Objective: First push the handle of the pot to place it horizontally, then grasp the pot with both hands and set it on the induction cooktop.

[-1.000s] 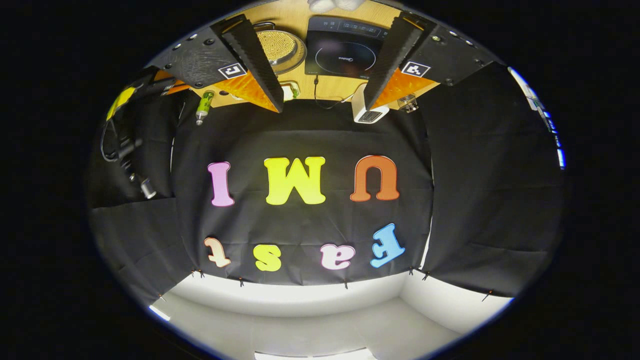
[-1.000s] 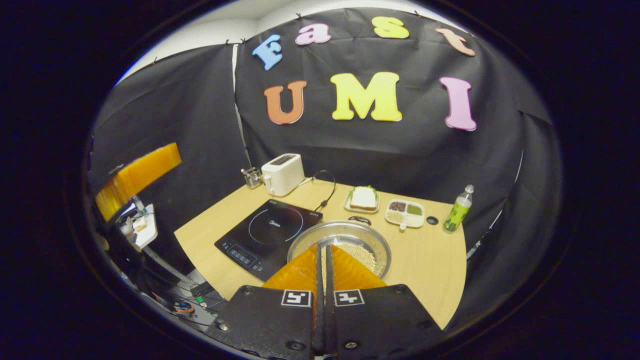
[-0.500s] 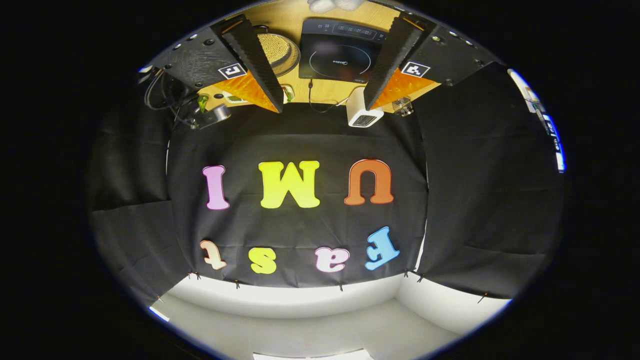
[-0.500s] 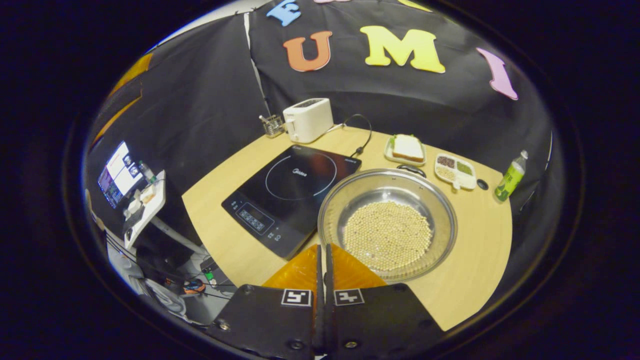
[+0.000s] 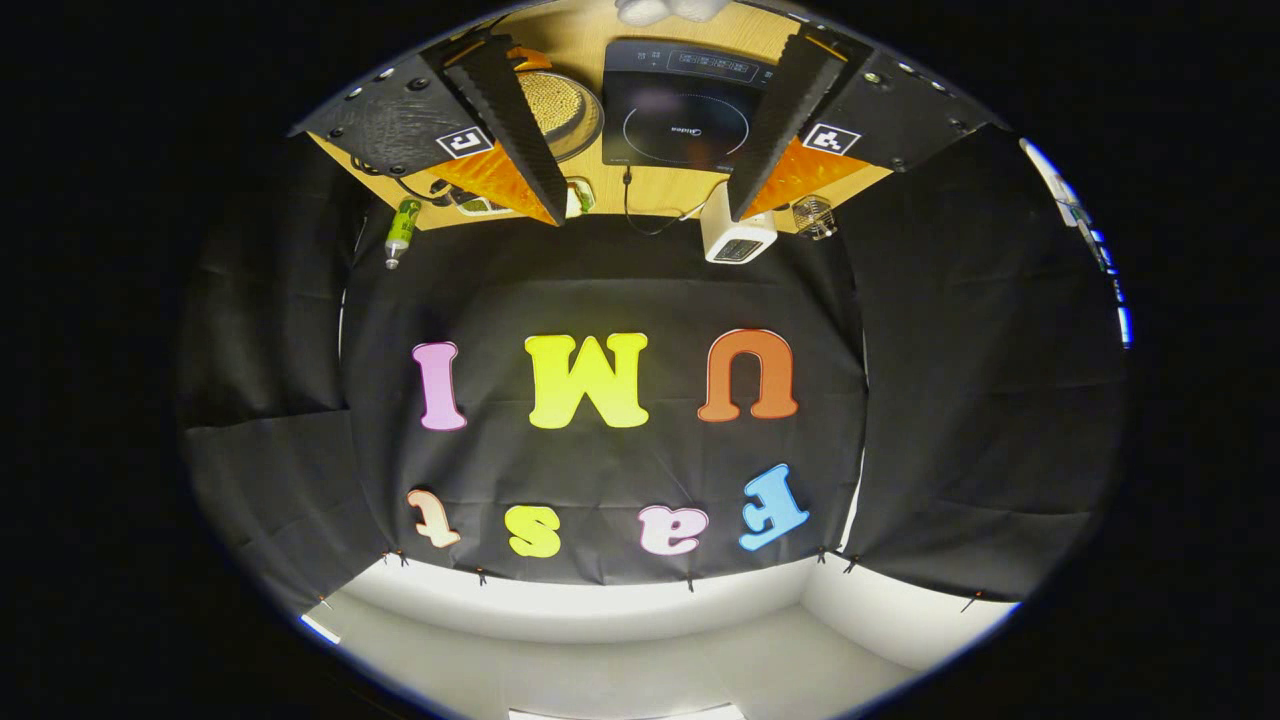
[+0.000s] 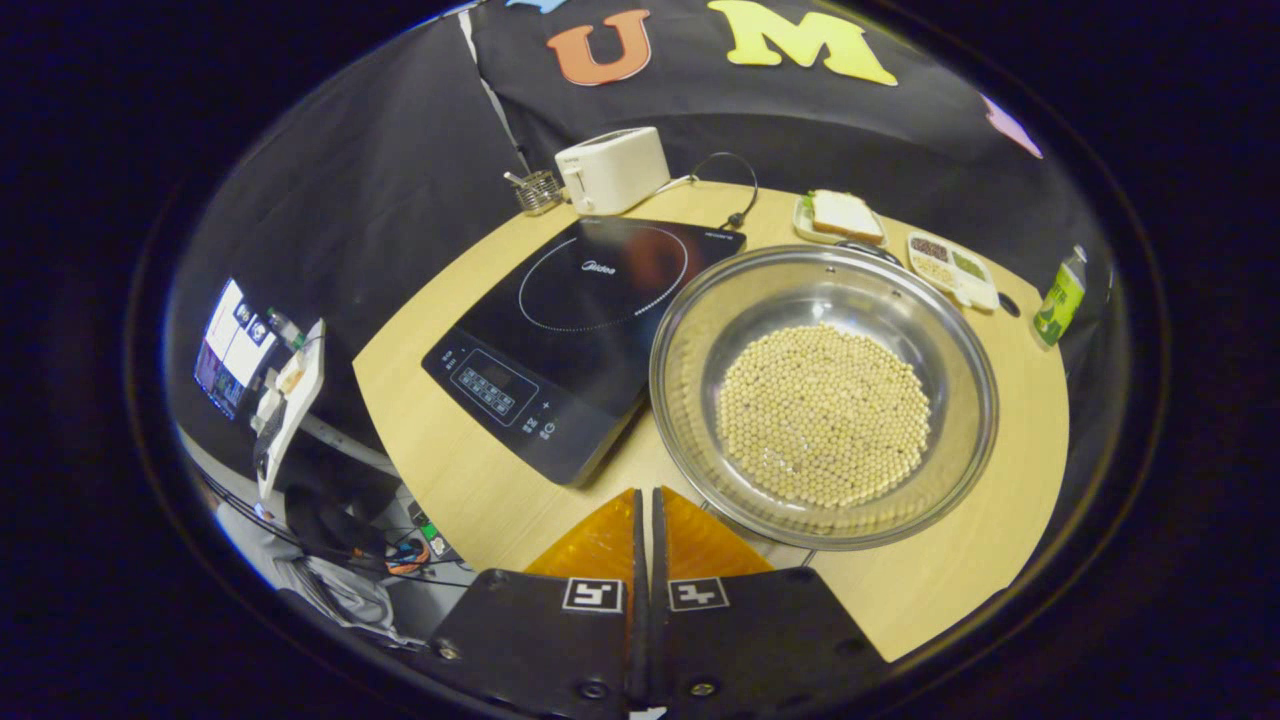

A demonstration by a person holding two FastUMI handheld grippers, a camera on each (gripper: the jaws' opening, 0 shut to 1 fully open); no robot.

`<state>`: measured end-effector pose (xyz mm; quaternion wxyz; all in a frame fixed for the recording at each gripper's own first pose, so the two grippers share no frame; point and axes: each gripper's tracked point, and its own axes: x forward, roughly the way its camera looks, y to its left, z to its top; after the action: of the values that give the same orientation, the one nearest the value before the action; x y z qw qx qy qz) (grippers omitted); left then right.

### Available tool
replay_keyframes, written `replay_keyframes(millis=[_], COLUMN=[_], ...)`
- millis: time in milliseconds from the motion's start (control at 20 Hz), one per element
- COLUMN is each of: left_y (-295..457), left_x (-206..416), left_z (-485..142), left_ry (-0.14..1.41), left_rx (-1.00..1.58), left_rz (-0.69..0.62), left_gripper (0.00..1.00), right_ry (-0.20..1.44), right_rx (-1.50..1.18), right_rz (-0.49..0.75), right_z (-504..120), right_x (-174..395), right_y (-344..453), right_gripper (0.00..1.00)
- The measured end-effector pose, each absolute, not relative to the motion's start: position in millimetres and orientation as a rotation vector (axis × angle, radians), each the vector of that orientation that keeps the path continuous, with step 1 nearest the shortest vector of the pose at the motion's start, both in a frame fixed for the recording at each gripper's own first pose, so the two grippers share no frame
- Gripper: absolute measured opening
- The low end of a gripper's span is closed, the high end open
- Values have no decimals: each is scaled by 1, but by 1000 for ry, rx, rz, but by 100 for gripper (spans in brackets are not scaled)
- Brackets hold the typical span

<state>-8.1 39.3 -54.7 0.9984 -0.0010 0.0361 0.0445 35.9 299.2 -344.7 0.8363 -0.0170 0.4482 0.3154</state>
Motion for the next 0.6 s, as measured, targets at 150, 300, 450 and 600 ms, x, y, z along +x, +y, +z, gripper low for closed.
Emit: replay_keyframes(millis=[150, 300, 450, 600], left_y=[37, 36, 35, 31], left_x=[-5, -3, -1, 0], left_z=[-60, -59, -59, -60], left_ry=[88, 93, 93, 96], left_rx=[1, 1, 5, 4], left_rz=[78, 73, 66, 55], left_gripper=[96, 96, 96, 96], right_ry=[967, 989, 988, 1007], right_rx=[-31, 15, 3, 12], right_rz=[655, 655, 658, 658], right_z=[-355, -357, -358, -361], right_x=[39, 39, 38, 34], right_y=[296, 299, 295, 290], right_gripper=[3, 4, 3, 4])
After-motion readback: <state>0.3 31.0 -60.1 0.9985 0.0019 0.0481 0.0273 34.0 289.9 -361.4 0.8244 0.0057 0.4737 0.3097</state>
